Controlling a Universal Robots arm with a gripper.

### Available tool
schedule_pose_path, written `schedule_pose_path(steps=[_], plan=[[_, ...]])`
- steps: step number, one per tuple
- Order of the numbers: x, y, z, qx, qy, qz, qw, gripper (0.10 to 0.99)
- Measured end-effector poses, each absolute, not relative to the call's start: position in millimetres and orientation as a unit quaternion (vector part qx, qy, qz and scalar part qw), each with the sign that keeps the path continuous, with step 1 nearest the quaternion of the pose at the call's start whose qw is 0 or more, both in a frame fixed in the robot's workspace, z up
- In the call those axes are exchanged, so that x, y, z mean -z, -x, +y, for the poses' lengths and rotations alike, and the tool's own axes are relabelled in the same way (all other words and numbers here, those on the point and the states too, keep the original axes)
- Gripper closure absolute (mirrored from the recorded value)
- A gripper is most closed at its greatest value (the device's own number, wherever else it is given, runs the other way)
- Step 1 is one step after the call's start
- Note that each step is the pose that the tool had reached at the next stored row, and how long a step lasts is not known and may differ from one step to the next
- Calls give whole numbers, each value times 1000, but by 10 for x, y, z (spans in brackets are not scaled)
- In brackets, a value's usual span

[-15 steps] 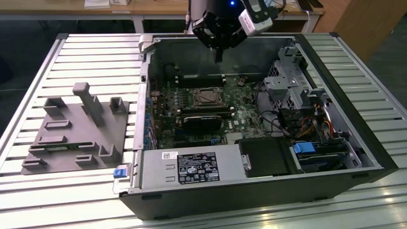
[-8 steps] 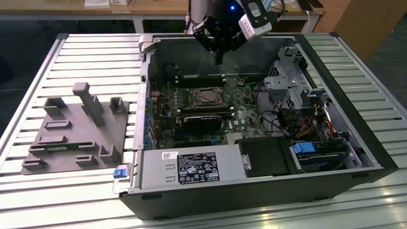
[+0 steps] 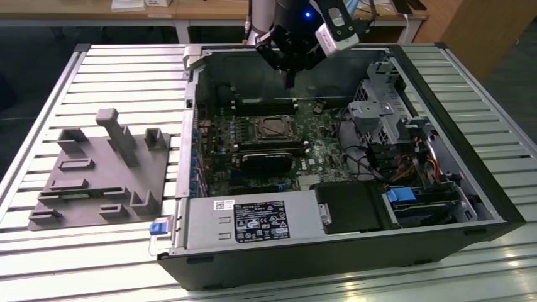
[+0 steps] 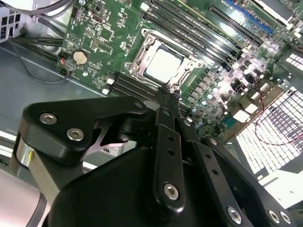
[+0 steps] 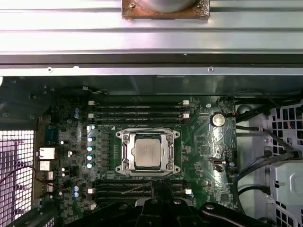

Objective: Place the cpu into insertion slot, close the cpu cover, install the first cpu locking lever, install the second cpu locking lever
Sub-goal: 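Install the second cpu locking lever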

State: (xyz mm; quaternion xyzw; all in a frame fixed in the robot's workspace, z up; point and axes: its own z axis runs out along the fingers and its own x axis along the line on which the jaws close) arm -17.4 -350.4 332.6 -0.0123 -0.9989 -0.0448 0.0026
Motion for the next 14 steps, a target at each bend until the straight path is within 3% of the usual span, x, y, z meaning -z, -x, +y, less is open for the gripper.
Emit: schedule_pose_path(steps=[14], plan=[[-3253, 174, -3504, 45, 12, -999, 3, 980]])
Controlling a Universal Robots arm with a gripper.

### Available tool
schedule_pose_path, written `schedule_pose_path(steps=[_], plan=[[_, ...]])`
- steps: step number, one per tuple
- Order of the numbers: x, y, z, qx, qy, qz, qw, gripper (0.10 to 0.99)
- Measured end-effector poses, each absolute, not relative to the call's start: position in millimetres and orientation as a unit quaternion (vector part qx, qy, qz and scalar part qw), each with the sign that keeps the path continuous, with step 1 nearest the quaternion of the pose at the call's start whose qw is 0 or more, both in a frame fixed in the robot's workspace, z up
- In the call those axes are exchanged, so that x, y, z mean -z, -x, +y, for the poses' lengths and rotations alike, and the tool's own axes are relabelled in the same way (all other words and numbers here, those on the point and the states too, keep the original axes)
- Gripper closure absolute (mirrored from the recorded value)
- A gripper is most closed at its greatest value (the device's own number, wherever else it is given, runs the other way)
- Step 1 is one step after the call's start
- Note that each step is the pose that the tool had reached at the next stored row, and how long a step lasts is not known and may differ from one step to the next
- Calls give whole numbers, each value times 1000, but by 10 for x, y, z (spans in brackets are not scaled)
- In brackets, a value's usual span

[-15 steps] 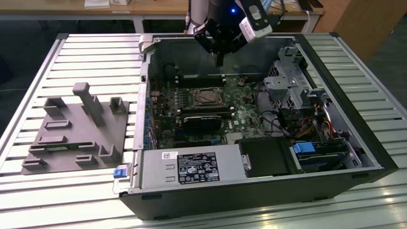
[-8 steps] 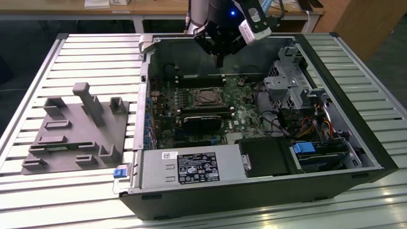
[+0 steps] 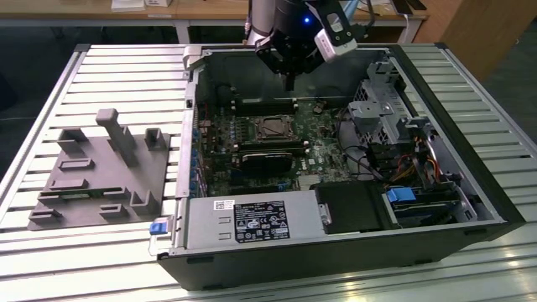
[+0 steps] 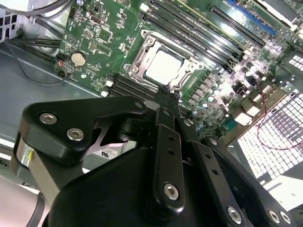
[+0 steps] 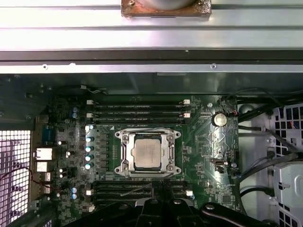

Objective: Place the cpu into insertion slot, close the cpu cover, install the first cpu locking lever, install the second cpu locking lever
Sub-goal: 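Install the second cpu locking lever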

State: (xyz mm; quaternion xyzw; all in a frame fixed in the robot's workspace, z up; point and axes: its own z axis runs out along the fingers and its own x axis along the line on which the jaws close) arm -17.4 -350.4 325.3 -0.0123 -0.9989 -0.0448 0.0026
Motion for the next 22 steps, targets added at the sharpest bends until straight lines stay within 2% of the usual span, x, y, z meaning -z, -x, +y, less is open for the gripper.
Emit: schedule_pose_path(steps=[22], plan=[[-3170, 173, -3504, 45, 12, -999, 3, 980]])
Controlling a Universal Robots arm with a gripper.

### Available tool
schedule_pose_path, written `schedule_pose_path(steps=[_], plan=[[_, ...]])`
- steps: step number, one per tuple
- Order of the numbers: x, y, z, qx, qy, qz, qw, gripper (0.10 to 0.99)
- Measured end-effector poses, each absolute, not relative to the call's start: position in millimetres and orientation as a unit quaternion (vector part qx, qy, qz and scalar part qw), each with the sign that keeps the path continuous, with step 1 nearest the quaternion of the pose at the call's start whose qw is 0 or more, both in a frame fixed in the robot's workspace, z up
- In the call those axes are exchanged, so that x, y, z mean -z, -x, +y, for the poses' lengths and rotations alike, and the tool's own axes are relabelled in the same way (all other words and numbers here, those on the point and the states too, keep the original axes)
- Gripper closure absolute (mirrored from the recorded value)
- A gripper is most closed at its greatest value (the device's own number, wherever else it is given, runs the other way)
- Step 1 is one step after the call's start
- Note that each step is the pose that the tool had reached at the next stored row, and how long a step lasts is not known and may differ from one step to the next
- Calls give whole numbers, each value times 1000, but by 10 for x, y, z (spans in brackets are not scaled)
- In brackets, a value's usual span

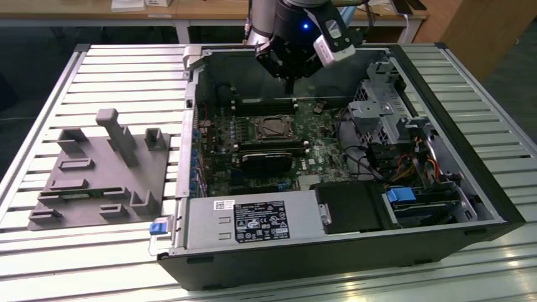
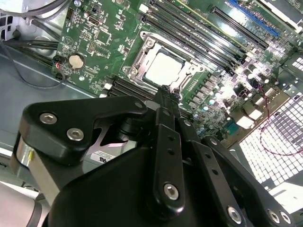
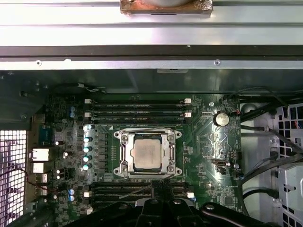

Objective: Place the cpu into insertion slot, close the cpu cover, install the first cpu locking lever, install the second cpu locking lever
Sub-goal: 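Install the second cpu locking lever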

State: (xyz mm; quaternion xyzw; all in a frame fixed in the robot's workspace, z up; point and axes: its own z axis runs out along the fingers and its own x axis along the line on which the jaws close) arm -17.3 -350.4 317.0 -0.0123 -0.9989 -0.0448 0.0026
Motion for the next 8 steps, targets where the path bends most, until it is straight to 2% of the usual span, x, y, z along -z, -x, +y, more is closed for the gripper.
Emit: schedule_pose_path(steps=[8], plan=[[-3073, 173, -3504, 46, 12, -999, 3, 980]])
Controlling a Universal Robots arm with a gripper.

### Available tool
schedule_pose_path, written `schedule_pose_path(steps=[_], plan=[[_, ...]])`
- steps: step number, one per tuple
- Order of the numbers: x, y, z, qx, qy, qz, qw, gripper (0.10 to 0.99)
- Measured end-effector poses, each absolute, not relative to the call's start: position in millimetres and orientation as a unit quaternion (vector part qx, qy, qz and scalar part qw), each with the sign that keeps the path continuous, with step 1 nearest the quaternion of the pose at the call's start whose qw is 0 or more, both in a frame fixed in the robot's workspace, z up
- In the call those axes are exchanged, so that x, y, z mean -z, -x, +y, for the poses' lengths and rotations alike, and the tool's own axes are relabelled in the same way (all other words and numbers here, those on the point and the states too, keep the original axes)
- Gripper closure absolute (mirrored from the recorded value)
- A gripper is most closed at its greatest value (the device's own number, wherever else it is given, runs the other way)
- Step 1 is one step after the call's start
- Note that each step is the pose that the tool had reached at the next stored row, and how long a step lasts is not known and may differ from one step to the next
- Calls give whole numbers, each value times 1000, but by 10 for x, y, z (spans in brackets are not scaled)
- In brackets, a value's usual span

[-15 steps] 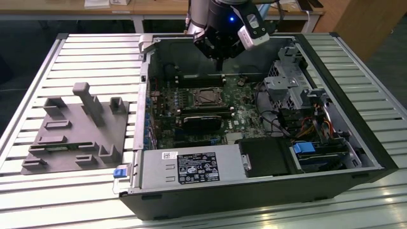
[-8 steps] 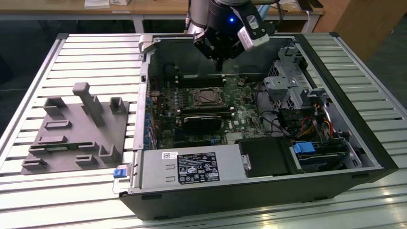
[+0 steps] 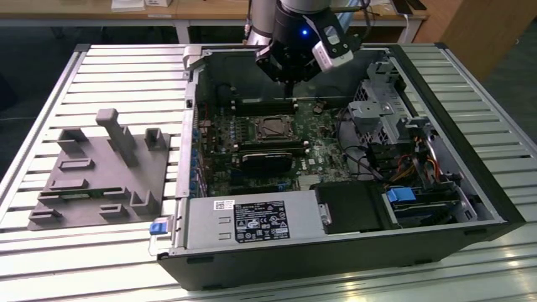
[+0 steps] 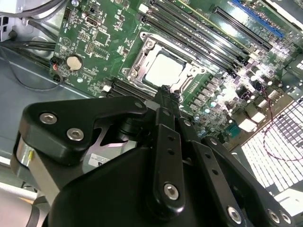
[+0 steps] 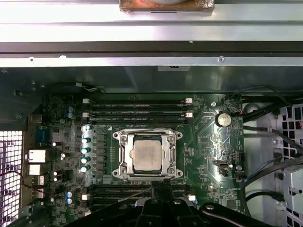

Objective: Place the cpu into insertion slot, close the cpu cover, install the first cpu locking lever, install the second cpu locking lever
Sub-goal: 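Install the second cpu locking lever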

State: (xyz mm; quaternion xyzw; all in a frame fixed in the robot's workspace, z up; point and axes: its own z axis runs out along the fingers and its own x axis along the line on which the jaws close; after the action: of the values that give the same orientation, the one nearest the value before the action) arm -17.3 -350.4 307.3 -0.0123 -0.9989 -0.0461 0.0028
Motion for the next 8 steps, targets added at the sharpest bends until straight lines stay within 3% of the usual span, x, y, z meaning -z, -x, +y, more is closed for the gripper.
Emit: schedule_pose_path(steps=[8], plan=[[-3005, 173, -3506, 62, 11, -998, 3, 980]])
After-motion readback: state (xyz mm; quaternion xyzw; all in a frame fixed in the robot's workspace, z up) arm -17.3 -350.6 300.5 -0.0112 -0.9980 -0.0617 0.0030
